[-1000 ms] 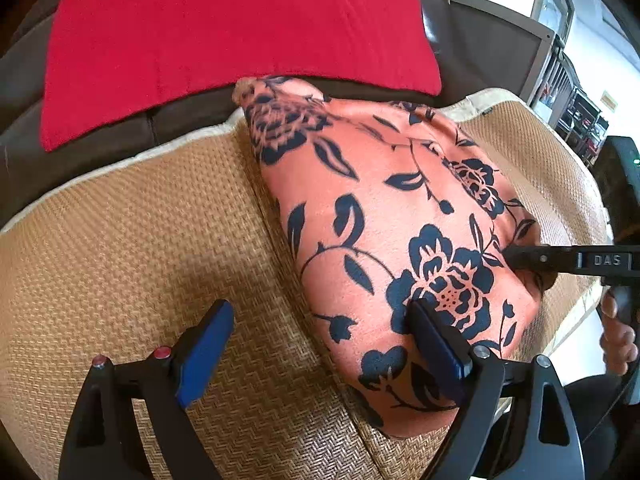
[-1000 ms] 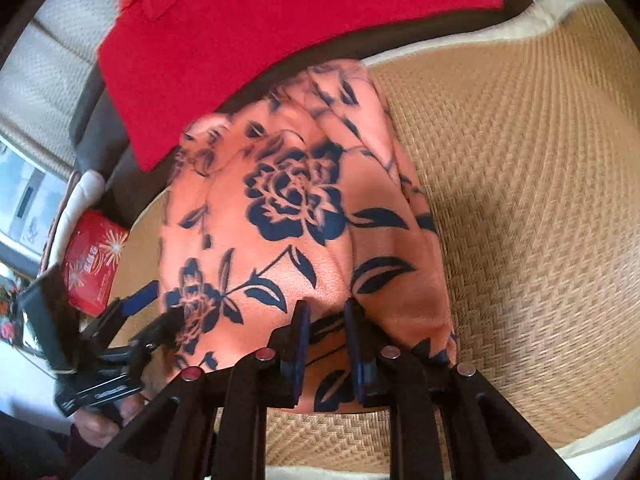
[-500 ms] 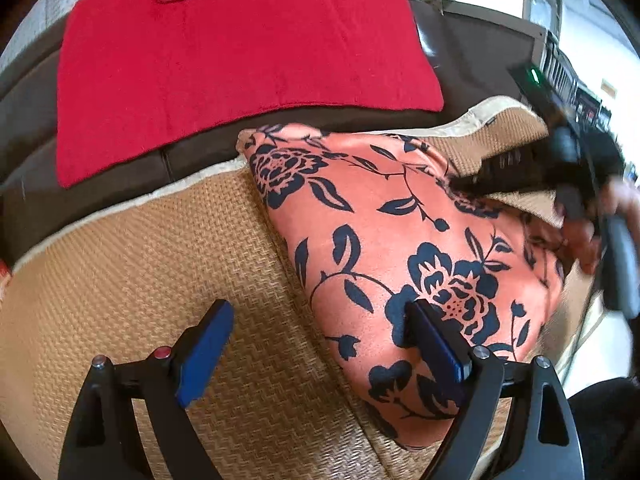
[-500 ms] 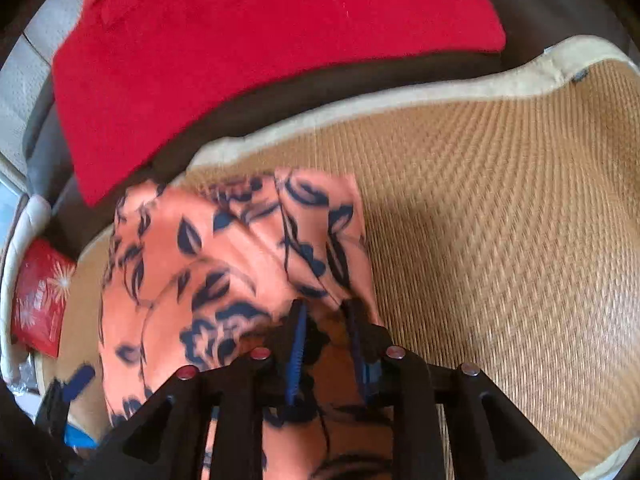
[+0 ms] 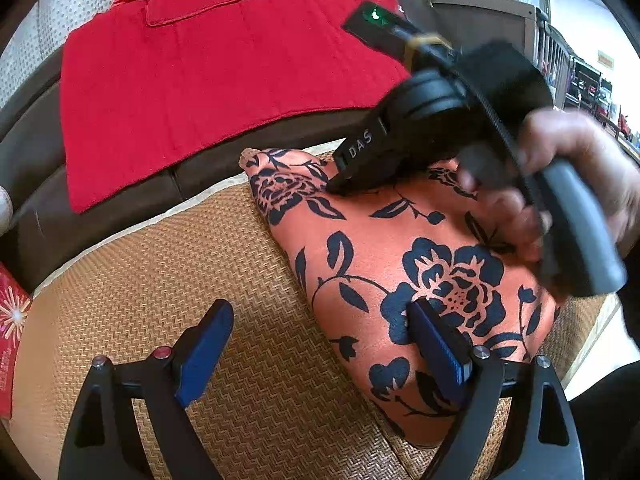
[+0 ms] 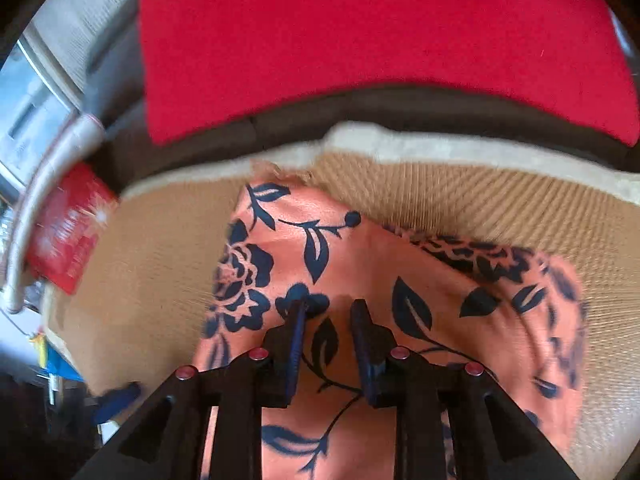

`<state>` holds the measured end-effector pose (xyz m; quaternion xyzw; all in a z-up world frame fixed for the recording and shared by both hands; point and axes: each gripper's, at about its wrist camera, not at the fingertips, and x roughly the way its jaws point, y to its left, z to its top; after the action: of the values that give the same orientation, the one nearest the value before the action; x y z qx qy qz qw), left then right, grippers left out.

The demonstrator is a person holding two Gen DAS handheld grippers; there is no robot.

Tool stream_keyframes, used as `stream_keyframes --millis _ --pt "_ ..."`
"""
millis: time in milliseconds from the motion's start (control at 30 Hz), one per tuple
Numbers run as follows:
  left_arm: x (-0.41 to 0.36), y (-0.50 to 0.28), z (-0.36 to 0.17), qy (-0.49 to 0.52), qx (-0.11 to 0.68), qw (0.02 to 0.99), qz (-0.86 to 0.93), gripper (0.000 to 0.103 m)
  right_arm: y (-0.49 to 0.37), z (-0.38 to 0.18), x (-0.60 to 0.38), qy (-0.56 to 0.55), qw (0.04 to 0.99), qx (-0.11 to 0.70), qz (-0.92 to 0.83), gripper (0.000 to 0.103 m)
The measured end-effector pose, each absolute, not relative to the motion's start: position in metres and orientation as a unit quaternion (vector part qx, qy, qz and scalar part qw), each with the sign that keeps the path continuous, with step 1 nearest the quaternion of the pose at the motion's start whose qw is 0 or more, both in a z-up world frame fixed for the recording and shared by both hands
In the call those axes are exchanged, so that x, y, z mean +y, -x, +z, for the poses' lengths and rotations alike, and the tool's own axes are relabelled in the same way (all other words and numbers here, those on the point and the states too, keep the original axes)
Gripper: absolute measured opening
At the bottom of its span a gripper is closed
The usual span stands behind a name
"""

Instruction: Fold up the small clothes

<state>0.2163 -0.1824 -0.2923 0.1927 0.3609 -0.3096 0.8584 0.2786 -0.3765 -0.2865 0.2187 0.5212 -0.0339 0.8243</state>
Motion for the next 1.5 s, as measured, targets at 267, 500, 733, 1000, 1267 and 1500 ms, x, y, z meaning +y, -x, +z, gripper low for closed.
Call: stream_keyframes --millis 267,500,733,1000,1267,1500 --pt "-0.186 -0.212 -0.289 -0.197 0.358 0.859 -0.308 0.091 -0.225 -0.253 -0.388 -0.270 0.840 0.468 -0.051 0.028" --pt "-0.194 -0.207 -0.291 -0.201 0.359 0.860 -0.301 0.091 -0.155 -0.243 -0.381 -0.258 0.838 0.470 -0.106 0.028" --pt "-0.185 -0.220 -0.280 -0.132 0.393 0.856 -0.309 0.091 -0.125 -0.264 -0.387 -0.291 0.835 0.454 -0.111 0.029" --pt "-0.178 -0.252 -0.281 -0.096 0.400 0.879 -0.242 0.092 -0.086 -0.253 -0.426 -0.352 0.843 0.377 -0.149 0.029" --pt "-0.188 -0.255 -0.294 -0.106 0.414 0.872 -0.236 0.092 -0.095 -0.255 -0.443 -0.380 0.831 0.378 -0.151 0.030" --pt "-0.188 -0.255 -0.296 -0.117 0.406 0.875 -0.236 0.097 -0.145 -0.242 -0.467 -0.378 0.841 0.355 -0.157 0.031"
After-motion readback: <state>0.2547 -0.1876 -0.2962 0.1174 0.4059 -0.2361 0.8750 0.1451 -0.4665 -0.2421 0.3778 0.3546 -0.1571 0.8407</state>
